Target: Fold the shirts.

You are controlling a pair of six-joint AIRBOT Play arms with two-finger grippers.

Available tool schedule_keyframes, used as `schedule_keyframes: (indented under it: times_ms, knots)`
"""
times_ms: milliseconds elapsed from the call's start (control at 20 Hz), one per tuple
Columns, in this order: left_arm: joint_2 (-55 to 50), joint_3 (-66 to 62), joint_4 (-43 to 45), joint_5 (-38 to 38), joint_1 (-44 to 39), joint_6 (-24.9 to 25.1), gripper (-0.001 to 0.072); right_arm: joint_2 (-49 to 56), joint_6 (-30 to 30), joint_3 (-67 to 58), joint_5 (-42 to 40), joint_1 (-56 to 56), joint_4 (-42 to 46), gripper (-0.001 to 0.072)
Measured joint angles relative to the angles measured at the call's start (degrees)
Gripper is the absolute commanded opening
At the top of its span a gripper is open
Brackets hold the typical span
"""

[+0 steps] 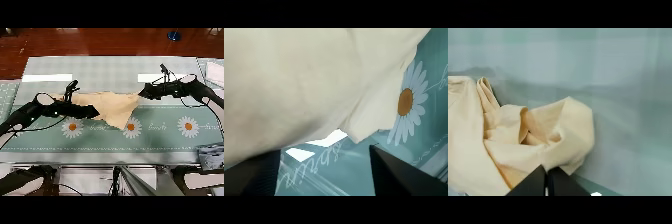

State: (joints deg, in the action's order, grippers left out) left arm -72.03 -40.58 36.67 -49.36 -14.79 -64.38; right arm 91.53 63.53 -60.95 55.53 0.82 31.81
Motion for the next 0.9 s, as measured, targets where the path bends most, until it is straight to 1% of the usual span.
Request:
schedule_keyframes:
  times_ms: [450, 600, 650, 750, 800, 900]
  knots:
    - [-0.66, 0.0, 4.11, 2.97, -0.13, 0.59, 0.072, 0.07, -2.73, 0.0, 1.68, 0.0, -1.62, 0.0015]
    - [-2.8, 0.0, 2.99, 5.88, -0.52, -0.17, 0.072, 0.07, -3.08, 0.0, 2.21, 0.0, -1.66, 0.0015]
    - [-3.89, 0.0, 1.73, 7.37, -0.79, -0.55, 0.0687, 0.07, -3.1, 0.0, 2.47, 0.0, -1.68, 0.0016]
    - [-6.14, -0.37, -1.38, 10.62, -1.09, -1.18, 0.0065, 0.07, -3.17, 0.0, 3.23, 0.0, -1.7, 0.0015]
    - [-7.04, -0.72, -2.23, 11.47, -1.09, -1.51, 0.0031, 0.07, -3.23, 0.0, 3.65, 0.0, -1.73, 0.0016]
    - [-7.98, -1.99, -3.96, 12.83, -1.16, -1.66, 0.003, 0.07, -3.48, 0.0, 4.57, 0.0, -1.73, 0.0016]
